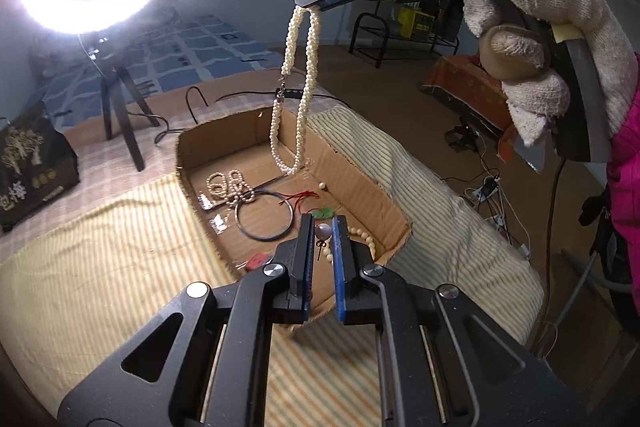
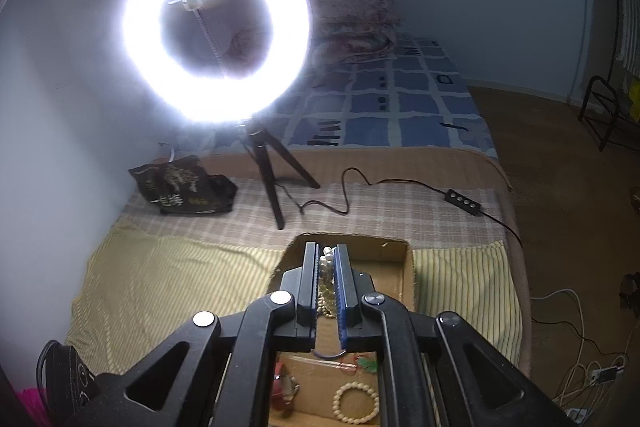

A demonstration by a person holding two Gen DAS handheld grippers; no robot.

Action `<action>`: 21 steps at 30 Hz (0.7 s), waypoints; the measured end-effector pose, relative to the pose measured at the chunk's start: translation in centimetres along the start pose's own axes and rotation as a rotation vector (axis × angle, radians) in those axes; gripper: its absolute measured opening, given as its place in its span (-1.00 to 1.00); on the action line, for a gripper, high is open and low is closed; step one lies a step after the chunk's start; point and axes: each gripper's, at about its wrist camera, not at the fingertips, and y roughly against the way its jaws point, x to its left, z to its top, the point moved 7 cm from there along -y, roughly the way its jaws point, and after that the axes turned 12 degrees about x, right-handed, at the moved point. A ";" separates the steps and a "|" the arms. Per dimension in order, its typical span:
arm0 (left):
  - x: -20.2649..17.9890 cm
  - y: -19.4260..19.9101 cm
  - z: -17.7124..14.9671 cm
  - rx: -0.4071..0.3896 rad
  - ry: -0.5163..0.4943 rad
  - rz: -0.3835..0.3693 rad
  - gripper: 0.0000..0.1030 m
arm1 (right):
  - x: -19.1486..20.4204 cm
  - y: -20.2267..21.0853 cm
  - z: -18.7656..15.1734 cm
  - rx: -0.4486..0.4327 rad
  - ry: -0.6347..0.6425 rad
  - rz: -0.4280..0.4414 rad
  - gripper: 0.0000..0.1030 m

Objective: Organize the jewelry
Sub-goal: 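Lift the earring and braided necklace into the box and open both grippers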

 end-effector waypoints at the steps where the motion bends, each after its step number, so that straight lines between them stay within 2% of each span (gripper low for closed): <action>1: 0.0 -0.6 0.2 0.004 0.008 -0.001 -0.87 | -0.4 -0.5 0.1 0.005 -0.003 -0.005 -0.91; 14: 0.3 -3.6 1.0 0.020 0.023 0.023 -0.87 | -4.0 -4.4 0.2 0.043 -0.051 -0.021 -0.91; 21: 0.2 -4.3 0.9 0.030 0.014 0.034 -0.87 | -4.6 -6.1 -0.6 0.065 -0.067 -0.008 -0.91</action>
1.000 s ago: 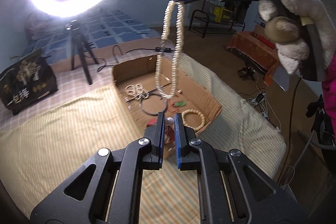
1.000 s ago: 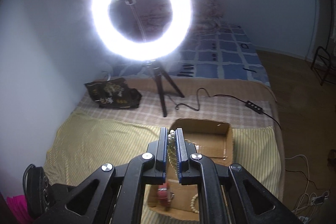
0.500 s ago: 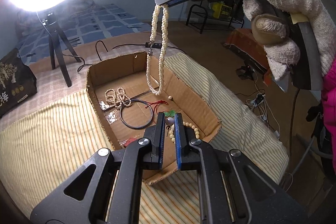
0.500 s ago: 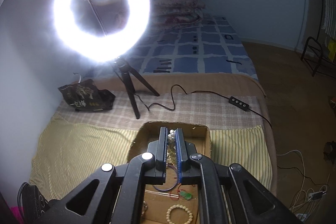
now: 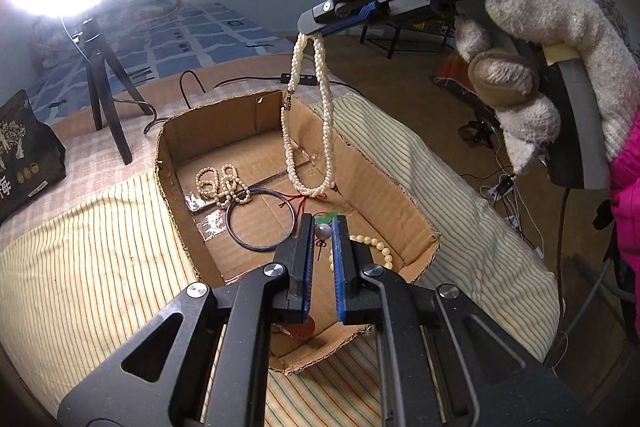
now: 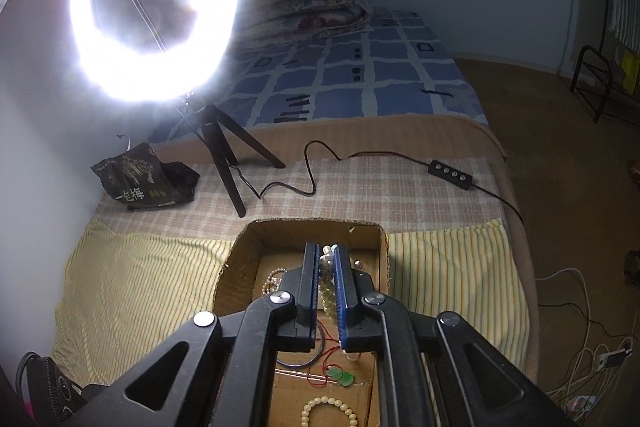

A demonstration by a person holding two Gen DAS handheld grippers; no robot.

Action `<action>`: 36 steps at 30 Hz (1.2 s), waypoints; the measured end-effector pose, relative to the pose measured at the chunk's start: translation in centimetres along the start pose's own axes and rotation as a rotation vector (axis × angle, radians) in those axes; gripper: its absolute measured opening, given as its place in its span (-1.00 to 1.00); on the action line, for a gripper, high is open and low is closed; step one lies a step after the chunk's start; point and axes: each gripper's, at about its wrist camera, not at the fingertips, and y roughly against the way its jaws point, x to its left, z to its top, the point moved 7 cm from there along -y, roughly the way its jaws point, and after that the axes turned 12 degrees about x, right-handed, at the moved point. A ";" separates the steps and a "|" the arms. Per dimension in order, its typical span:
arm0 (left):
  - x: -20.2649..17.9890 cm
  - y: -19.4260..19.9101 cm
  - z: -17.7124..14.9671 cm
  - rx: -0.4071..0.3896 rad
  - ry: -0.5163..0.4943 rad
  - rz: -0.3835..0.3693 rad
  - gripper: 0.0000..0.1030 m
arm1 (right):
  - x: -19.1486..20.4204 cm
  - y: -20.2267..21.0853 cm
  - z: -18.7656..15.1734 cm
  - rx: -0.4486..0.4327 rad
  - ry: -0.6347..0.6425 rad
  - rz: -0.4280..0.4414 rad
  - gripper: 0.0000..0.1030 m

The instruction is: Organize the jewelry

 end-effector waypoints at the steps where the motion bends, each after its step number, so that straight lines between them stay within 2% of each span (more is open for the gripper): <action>1: 0.0 0.0 0.0 0.000 -0.001 0.004 -0.87 | 0.0 -0.3 -0.1 0.005 -0.003 0.005 -0.91; 6: 0.3 0.0 0.0 -0.002 0.006 0.007 -0.87 | 0.2 -1.7 -1.0 0.031 0.001 0.027 -0.90; 9: 0.2 0.1 0.0 -0.005 0.002 0.012 -0.87 | 0.5 -2.1 -1.2 0.033 0.006 0.028 -0.80; 11: 0.2 0.2 0.0 -0.006 0.001 0.015 -0.87 | 0.6 -2.0 -1.2 0.025 0.003 0.026 -0.33; 13: 0.2 0.4 0.0 -0.004 0.000 0.020 -0.87 | 0.7 -1.8 -1.2 0.017 -0.001 0.026 -0.31; 15: 0.2 0.5 -0.1 -0.003 0.000 0.023 -0.86 | 0.7 -1.8 -1.4 0.017 -0.005 0.021 -0.09; 16: 0.3 0.5 -0.2 -0.003 0.000 0.026 -0.86 | 0.8 -1.7 -1.5 0.016 -0.007 0.015 0.16; 17: 0.3 0.7 -0.2 -0.003 0.000 0.030 -0.75 | 0.8 -1.7 -1.5 0.012 -0.008 0.009 0.30; 18: 0.3 0.9 -0.3 -0.008 -0.001 0.032 -0.47 | 0.9 -1.5 -1.6 0.006 -0.007 0.004 0.32; 20: 0.4 1.4 -0.4 -0.024 0.001 0.038 -0.16 | 1.1 -1.3 -1.8 0.001 -0.007 -0.002 0.41; 26: 0.5 3.3 -0.9 -0.043 0.002 0.056 -0.15 | 1.5 0.2 -2.5 -0.023 -0.016 -0.029 0.68; 29: 0.6 4.5 -1.3 -0.053 0.009 0.063 0.08 | 2.0 1.2 -3.1 -0.038 -0.010 -0.048 0.75; 36: 1.0 8.0 -2.4 -0.086 0.010 0.103 0.15 | 3.7 3.8 -5.1 -0.077 0.016 -0.100 0.99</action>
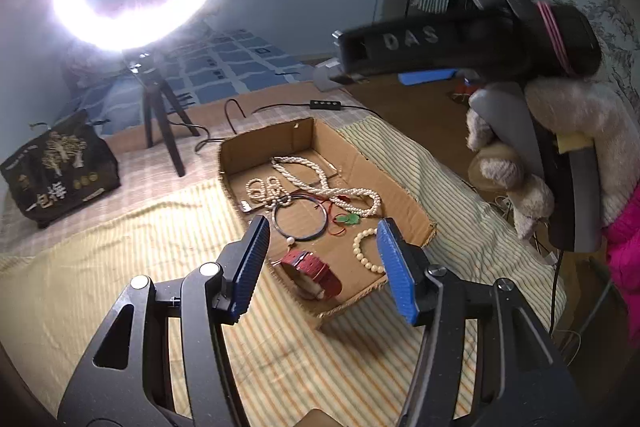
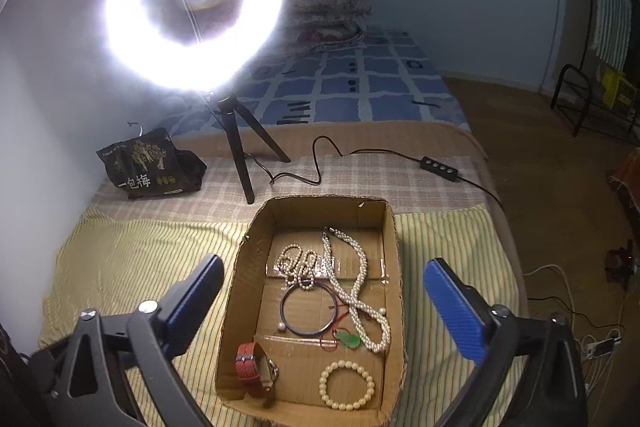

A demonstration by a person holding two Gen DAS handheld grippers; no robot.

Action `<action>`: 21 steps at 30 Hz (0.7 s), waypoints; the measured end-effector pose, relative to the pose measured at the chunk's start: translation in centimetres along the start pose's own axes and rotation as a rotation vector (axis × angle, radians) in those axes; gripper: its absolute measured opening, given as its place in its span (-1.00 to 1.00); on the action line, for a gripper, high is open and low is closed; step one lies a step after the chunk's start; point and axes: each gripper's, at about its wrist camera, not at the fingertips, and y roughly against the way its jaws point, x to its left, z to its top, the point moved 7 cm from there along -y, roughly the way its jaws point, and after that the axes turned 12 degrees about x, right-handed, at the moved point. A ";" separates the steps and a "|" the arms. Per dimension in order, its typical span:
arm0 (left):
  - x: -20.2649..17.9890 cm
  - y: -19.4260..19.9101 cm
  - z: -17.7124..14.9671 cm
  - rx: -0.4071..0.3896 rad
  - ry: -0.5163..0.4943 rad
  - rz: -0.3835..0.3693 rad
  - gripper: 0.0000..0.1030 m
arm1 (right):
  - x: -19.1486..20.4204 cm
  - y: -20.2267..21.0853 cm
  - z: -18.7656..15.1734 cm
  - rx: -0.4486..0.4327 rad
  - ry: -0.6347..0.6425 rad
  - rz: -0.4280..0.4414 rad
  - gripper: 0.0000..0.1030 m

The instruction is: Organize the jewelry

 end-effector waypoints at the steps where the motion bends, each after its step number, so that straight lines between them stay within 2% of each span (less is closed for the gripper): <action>1: 0.1 0.4 -0.2 -0.002 0.002 0.004 0.18 | 0.2 0.4 -0.3 -0.005 0.001 -0.003 0.99; 3: 0.5 1.6 -0.5 -0.013 0.010 0.014 0.27 | 0.4 1.2 -0.7 -0.011 0.000 -0.006 0.99; 8: 1.7 4.3 -1.8 -0.026 0.040 0.038 0.30 | 1.3 3.7 -2.4 -0.043 -0.001 -0.026 0.99; 12: 2.9 6.3 -3.1 -0.031 0.074 0.058 0.44 | 1.9 5.6 -3.8 -0.065 0.004 -0.053 0.99; 17: 4.2 8.8 -4.6 -0.049 0.107 0.085 0.45 | 2.7 8.1 -6.3 -0.104 0.002 -0.110 0.99; 21: 5.1 10.7 -5.6 -0.068 0.131 0.101 0.45 | 3.1 9.5 -8.8 -0.138 -0.013 -0.121 0.99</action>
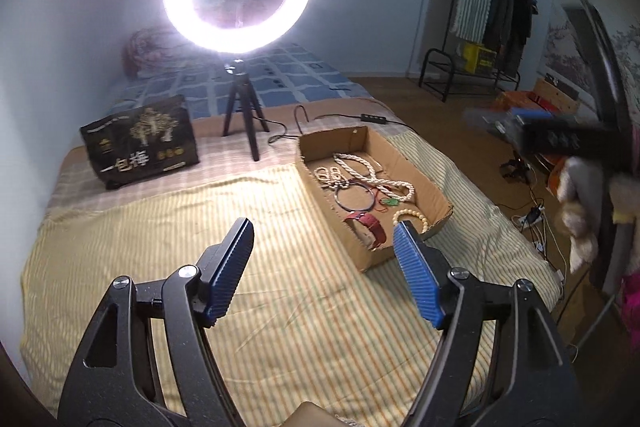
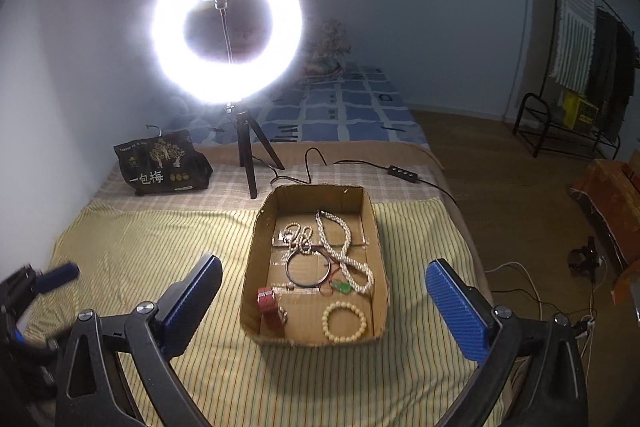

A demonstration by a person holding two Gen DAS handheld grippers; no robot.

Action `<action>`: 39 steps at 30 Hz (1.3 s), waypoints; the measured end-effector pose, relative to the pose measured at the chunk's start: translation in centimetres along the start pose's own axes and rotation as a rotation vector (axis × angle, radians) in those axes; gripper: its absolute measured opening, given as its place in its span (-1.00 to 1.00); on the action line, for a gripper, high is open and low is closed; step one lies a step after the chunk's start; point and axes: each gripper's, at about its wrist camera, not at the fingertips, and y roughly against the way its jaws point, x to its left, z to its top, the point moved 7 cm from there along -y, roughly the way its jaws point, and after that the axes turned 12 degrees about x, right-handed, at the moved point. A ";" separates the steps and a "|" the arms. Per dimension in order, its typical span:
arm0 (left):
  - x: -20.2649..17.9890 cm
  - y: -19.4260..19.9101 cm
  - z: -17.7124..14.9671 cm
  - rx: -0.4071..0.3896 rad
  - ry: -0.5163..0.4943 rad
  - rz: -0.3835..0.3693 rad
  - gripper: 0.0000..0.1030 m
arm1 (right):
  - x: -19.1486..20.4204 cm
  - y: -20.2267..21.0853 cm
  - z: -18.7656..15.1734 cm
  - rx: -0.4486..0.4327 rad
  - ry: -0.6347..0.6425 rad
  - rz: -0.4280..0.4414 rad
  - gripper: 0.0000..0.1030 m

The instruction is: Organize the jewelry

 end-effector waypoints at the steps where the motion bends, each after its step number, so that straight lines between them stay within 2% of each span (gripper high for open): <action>1: 0.4 0.5 -0.2 -0.008 0.005 0.007 0.45 | 0.0 0.4 -0.6 -0.007 -0.005 -0.009 0.99; 5: 1.3 1.7 -0.5 -0.028 0.016 0.032 0.60 | 0.1 1.8 -2.9 -0.044 -0.009 -0.053 0.99; 10: 2.3 3.1 -1.1 -0.047 0.024 0.084 0.61 | 0.2 3.2 -4.6 -0.068 -0.030 -0.059 0.99; 17: 2.2 4.0 -2.0 -0.037 0.028 0.108 0.66 | 0.3 4.9 -5.9 -0.116 -0.044 -0.085 0.99; 20: 1.8 4.7 -2.1 -0.055 0.016 0.125 0.98 | 0.4 5.5 -6.4 -0.132 -0.043 -0.086 0.99; 21: 1.6 5.1 -2.1 -0.071 0.012 0.127 1.00 | 0.5 5.6 -6.5 -0.134 -0.042 -0.086 0.99; 24: 1.3 5.7 -2.1 -0.082 0.011 0.137 1.00 | 0.8 6.0 -7.0 -0.141 -0.033 -0.099 0.99; 33: 1.1 5.5 -2.7 -0.047 0.011 0.159 1.00 | 1.3 6.9 -8.2 -0.176 -0.033 -0.125 0.99; 39: 1.1 5.4 -2.8 -0.041 0.009 0.161 1.00 | 1.7 6.8 -8.3 -0.174 -0.032 -0.116 0.99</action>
